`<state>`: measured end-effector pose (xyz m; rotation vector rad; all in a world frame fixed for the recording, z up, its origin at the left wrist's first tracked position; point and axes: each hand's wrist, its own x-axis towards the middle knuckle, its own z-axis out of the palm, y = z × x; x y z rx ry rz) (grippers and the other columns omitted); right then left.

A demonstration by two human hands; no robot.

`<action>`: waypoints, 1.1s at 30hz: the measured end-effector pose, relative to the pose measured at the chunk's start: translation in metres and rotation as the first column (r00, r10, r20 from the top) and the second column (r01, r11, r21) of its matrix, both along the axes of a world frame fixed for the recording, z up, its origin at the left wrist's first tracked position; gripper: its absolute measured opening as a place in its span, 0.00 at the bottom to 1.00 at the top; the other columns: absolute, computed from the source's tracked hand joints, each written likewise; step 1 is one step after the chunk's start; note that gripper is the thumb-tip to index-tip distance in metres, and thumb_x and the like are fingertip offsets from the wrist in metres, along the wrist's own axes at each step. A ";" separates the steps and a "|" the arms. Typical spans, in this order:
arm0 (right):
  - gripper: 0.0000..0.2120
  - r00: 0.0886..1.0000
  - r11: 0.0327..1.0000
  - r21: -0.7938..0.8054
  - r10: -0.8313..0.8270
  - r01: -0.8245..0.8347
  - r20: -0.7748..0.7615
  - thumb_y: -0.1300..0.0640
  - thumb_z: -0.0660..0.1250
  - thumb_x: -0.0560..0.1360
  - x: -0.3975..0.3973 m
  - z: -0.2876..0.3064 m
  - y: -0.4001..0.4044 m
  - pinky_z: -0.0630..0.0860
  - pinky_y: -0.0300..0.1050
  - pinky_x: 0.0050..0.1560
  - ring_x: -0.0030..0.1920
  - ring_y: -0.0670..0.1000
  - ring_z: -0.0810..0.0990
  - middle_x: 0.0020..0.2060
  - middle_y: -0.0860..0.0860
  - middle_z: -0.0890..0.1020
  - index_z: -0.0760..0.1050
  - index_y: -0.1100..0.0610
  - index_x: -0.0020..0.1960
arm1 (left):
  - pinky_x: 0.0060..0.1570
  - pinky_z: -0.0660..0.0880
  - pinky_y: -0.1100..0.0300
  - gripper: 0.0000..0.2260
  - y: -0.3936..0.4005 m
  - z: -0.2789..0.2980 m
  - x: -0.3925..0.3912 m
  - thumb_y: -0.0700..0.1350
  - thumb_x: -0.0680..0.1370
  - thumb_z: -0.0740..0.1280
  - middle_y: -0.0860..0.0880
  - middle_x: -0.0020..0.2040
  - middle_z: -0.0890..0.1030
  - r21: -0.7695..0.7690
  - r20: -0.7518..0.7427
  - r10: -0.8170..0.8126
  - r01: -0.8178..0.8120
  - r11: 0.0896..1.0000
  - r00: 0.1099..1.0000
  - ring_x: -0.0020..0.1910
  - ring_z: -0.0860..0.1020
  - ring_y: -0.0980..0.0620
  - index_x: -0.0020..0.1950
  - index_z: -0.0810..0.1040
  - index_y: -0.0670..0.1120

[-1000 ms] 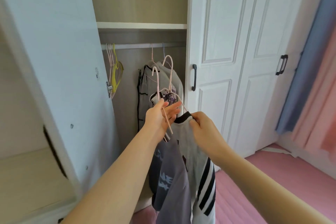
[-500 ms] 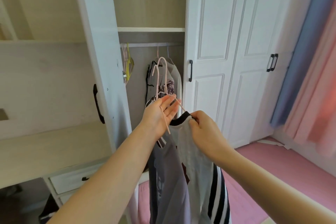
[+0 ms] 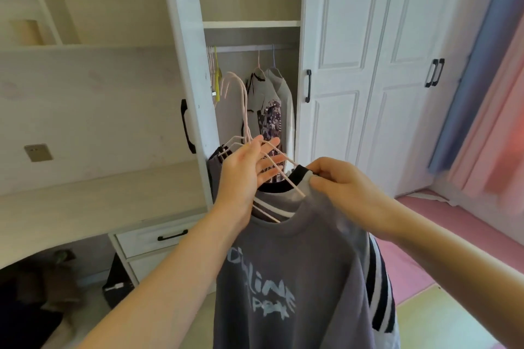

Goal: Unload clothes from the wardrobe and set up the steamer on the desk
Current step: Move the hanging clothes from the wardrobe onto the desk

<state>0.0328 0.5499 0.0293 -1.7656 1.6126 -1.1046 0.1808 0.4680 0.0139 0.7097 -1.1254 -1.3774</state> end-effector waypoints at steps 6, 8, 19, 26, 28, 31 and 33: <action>0.11 0.972 0.971 0.053 0.231 -0.233 0.032 0.53 0.60 0.74 0.019 -0.005 0.023 0.67 0.51 0.44 0.40 0.51 0.70 0.40 0.61 0.75 0.75 0.59 0.49 | 0.45 0.81 0.57 0.13 0.042 -0.006 0.033 0.46 0.83 0.57 0.49 0.53 0.84 -0.065 0.071 0.123 -0.118 0.991 0.990 0.45 0.84 0.48 0.62 0.74 0.42; 0.13 0.960 0.958 0.060 0.278 -0.280 0.033 0.52 0.60 0.74 0.024 -0.003 0.034 0.69 0.52 0.46 0.41 0.51 0.71 0.43 0.65 0.75 0.74 0.61 0.50 | 0.46 0.81 0.55 0.12 0.055 -0.006 0.042 0.46 0.83 0.57 0.49 0.53 0.84 -0.089 0.075 0.124 -0.117 0.989 0.989 0.44 0.84 0.48 0.60 0.75 0.44; 0.10 0.950 0.950 0.019 0.312 -0.311 -0.020 0.53 0.59 0.76 0.072 0.001 0.067 0.69 0.62 0.51 0.45 0.52 0.71 0.44 0.64 0.75 0.75 0.57 0.50 | 0.37 0.80 0.62 0.09 0.094 -0.002 0.101 0.47 0.82 0.58 0.51 0.51 0.85 -0.135 0.029 0.234 -0.228 0.964 0.972 0.41 0.85 0.49 0.51 0.78 0.51; 0.13 0.929 0.945 0.025 0.327 -0.327 -0.173 0.57 0.55 0.82 0.138 -0.011 0.073 0.73 0.45 0.55 0.51 0.42 0.77 0.47 0.40 0.80 0.74 0.46 0.60 | 0.39 0.80 0.58 0.12 0.112 -0.008 0.155 0.48 0.83 0.56 0.57 0.50 0.84 -0.180 0.030 0.376 -0.365 0.913 0.926 0.42 0.84 0.48 0.47 0.77 0.58; 0.15 0.898 0.940 0.052 0.338 -0.337 -0.281 0.55 0.53 0.82 0.163 -0.012 0.075 0.73 0.49 0.59 0.54 0.45 0.77 0.52 0.44 0.81 0.72 0.44 0.64 | 0.38 0.79 0.61 0.11 0.115 -0.011 0.176 0.48 0.83 0.55 0.58 0.51 0.84 -0.193 0.055 0.421 -0.404 0.894 0.905 0.42 0.84 0.49 0.48 0.75 0.58; 0.15 0.862 0.932 0.030 0.345 -0.360 -0.371 0.51 0.52 0.82 0.205 -0.010 0.072 0.74 0.47 0.54 0.49 0.46 0.78 0.48 0.48 0.81 0.72 0.47 0.64 | 0.38 0.79 0.63 0.11 0.120 -0.016 0.211 0.48 0.83 0.55 0.55 0.55 0.83 -0.240 0.099 0.488 -0.455 0.858 0.867 0.43 0.83 0.51 0.50 0.74 0.60; 0.13 0.852 0.926 -0.044 0.324 -0.374 -0.411 0.50 0.55 0.81 0.236 -0.013 0.065 0.74 0.39 0.49 0.45 0.42 0.77 0.45 0.44 0.81 0.73 0.46 0.63 | 0.39 0.79 0.63 0.10 0.125 -0.019 0.234 0.48 0.83 0.55 0.57 0.55 0.82 -0.270 0.133 0.525 -0.479 0.835 0.840 0.44 0.83 0.53 0.51 0.73 0.62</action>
